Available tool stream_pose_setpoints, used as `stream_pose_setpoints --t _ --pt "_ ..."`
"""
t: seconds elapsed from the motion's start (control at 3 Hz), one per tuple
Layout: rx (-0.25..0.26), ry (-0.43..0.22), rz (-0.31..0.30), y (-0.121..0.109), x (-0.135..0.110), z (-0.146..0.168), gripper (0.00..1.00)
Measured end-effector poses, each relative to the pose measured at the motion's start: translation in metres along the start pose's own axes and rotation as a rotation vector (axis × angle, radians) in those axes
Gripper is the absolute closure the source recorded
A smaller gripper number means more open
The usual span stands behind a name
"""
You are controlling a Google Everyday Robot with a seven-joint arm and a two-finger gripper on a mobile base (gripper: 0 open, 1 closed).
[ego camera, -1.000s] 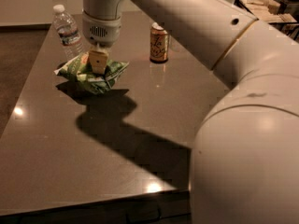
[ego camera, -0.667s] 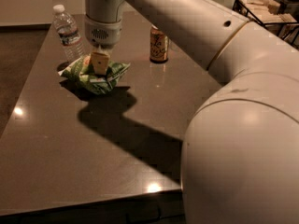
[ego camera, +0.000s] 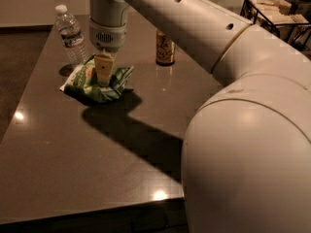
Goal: Move green jalapeno chip bag near water bottle
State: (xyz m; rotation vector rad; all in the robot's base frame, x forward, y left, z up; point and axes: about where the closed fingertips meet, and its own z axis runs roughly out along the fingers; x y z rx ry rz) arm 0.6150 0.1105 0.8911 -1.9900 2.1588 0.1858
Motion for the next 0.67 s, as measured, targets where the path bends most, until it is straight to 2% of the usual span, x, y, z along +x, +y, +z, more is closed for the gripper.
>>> stream_pose_setpoints --t 0.33,0.67 --pt "0.007 -0.01 -0.001 -0.0024 -0.0035 0.0023 0.0" --pt "0.01 -0.015 -0.002 -0.0036 -0.0052 0.0036 0.0"
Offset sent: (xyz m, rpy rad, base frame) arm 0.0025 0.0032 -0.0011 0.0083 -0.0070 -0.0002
